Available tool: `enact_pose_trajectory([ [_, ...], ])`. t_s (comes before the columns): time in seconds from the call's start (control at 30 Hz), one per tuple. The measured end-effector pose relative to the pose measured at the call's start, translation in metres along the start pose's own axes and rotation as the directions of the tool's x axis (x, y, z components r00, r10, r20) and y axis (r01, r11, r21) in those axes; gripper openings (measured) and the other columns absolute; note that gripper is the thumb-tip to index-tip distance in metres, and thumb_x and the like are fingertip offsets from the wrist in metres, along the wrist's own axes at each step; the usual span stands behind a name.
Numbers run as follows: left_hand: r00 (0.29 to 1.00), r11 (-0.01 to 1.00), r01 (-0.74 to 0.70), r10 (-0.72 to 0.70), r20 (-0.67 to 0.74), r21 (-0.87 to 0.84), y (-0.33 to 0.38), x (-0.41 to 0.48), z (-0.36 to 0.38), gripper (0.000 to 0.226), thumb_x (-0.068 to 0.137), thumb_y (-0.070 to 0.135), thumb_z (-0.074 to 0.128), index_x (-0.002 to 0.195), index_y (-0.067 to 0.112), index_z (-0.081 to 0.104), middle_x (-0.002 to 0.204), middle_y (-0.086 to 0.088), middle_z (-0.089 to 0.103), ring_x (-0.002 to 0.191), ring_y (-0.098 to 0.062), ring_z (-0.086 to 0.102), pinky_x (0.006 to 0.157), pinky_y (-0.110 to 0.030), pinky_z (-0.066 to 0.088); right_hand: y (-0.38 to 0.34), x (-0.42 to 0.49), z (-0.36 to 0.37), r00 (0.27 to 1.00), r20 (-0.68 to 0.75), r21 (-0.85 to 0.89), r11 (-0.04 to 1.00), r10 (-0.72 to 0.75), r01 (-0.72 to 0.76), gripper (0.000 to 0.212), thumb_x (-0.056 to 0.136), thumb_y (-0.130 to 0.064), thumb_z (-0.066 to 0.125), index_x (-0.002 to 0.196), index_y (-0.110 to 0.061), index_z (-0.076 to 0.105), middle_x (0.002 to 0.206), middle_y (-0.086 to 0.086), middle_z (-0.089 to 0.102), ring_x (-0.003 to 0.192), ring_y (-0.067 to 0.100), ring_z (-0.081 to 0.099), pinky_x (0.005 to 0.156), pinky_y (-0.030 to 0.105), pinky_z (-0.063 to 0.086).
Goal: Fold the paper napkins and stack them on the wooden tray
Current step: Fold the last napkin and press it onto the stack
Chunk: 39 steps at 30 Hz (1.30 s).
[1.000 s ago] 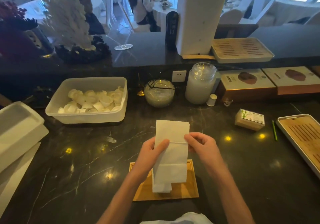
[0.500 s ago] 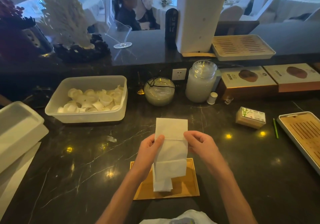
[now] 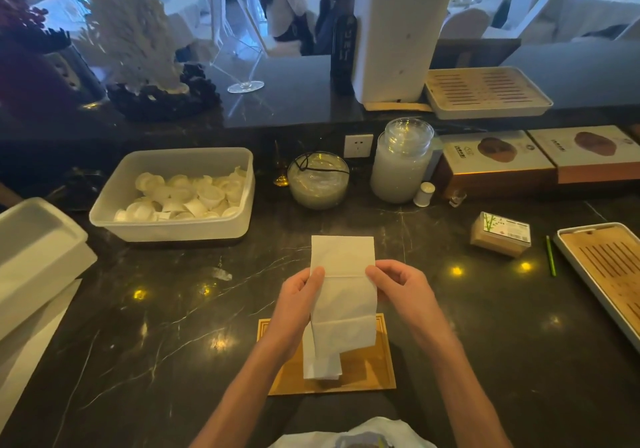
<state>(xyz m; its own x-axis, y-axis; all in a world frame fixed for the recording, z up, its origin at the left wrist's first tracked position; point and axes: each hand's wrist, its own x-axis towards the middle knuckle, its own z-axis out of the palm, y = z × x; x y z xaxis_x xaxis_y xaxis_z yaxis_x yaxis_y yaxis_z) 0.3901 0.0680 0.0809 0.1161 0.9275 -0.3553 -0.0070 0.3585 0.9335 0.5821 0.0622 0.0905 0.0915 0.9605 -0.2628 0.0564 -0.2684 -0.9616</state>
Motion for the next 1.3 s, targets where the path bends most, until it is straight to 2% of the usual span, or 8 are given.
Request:
enact_pose_trajectory([
  [0.43, 1.0, 0.999, -0.018, 0.018, -0.003, 0.032, 0.004, -0.002, -0.004, 0.03, 0.103, 0.044, 0.047, 0.111, 0.026, 0.069, 0.104, 0.01, 0.076, 0.102, -0.013, 0.074, 0.087, -0.04, 0.064, -0.004, -0.002, 0.0, 0.998, 0.056, 0.003, 1.0, -0.016, 0.016, 0.017, 0.094, -0.038, 0.066, 0.106, -0.029, 0.074, 0.094, -0.018, 0.077, 0.09, 0.001, 0.073, 0.064, 0.013, 0.058],
  [0.7, 0.999, 0.999, -0.017, 0.016, 0.048, 0.027, 0.009, -0.004, -0.008, 0.021, 0.102, 0.031, 0.055, 0.119, 0.024, 0.066, 0.114, 0.005, 0.075, 0.106, -0.013, 0.074, 0.083, -0.036, 0.064, -0.005, -0.004, -0.001, 1.0, -0.017, 0.024, 1.0, 0.002, -0.001, 0.009, 0.096, -0.025, 0.067, 0.101, -0.031, 0.073, 0.093, -0.014, 0.077, 0.088, -0.002, 0.072, 0.06, 0.012, 0.057],
  [0.87, 0.997, 0.999, -0.043, 0.045, 0.063, -0.029, 0.013, -0.006, -0.015, 0.023, 0.103, 0.026, 0.054, 0.123, 0.027, 0.065, 0.115, 0.01, 0.075, 0.108, -0.014, 0.073, 0.082, -0.036, 0.065, -0.011, -0.007, -0.004, 0.995, 0.102, 0.086, 0.996, 0.001, -0.01, 0.019, 0.096, -0.021, 0.068, 0.114, -0.026, 0.07, 0.105, -0.01, 0.078, 0.097, 0.008, 0.075, 0.074, 0.026, 0.063],
  [0.93, 0.993, 0.998, -0.044, 0.047, 0.105, -0.037, 0.015, -0.007, -0.017, 0.024, 0.104, 0.019, 0.054, 0.119, 0.026, 0.071, 0.113, 0.009, 0.075, 0.108, -0.015, 0.073, 0.082, -0.036, 0.064, -0.012, -0.008, -0.004, 0.996, 0.09, 0.105, 0.994, -0.016, 0.007, 0.015, 0.095, -0.015, 0.068, 0.104, -0.026, 0.074, 0.1, -0.008, 0.077, 0.093, 0.009, 0.075, 0.071, 0.026, 0.063],
  [1.07, 0.985, 0.998, -0.023, 0.033, 0.167, -0.059, 0.019, -0.007, -0.023, 0.027, 0.103, 0.01, 0.054, 0.095, 0.023, 0.076, 0.109, 0.009, 0.072, 0.113, -0.018, 0.069, 0.079, -0.033, 0.064, -0.015, -0.007, -0.001, 0.999, 0.026, 0.097, 0.995, -0.04, 0.037, 0.03, 0.098, -0.009, 0.062, 0.081, -0.029, 0.074, 0.089, -0.013, 0.074, 0.09, 0.005, 0.072, 0.062, 0.02, 0.06],
  [1.13, 0.983, 0.98, 0.018, 0.02, 0.185, -0.2, 0.018, -0.006, -0.024, 0.017, 0.104, 0.017, 0.054, 0.107, 0.022, 0.07, 0.115, 0.002, 0.072, 0.113, -0.022, 0.071, 0.08, -0.039, 0.064, -0.017, -0.007, -0.001, 0.998, 0.009, 0.101, 0.993, -0.059, 0.057, 0.028, 0.099, -0.008, 0.061, 0.082, -0.026, 0.074, 0.089, -0.013, 0.074, 0.09, 0.006, 0.073, 0.061, 0.019, 0.06],
  [1.2, 0.975, 0.953, 0.073, -0.006, 0.223, -0.293, 0.019, -0.007, -0.023, 0.023, 0.105, 0.032, 0.051, 0.124, 0.026, 0.061, 0.123, -0.003, 0.072, 0.114, -0.027, 0.071, 0.083, -0.044, 0.063, -0.021, -0.006, -0.002, 0.997, 0.001, 0.138, 0.988, -0.072, 0.072, 0.025, 0.099, -0.007, 0.06, 0.085, -0.022, 0.074, 0.087, -0.011, 0.076, 0.087, 0.006, 0.074, 0.057, 0.018, 0.058],
  [1.3, 0.96, 0.988, 0.086, -0.048, 0.275, -0.128, 0.02, -0.008, -0.02, 0.038, 0.101, 0.049, 0.052, 0.134, 0.03, 0.057, 0.13, 0.001, 0.069, 0.118, -0.026, 0.069, 0.089, -0.048, 0.061, -0.026, -0.006, -0.003, 0.997, -0.003, 0.182, 0.98, -0.076, 0.075, 0.017, 0.1, -0.008, 0.059, 0.092, -0.017, 0.071, 0.084, -0.012, 0.077, 0.082, 0.004, 0.075, 0.054, 0.016, 0.057],
])
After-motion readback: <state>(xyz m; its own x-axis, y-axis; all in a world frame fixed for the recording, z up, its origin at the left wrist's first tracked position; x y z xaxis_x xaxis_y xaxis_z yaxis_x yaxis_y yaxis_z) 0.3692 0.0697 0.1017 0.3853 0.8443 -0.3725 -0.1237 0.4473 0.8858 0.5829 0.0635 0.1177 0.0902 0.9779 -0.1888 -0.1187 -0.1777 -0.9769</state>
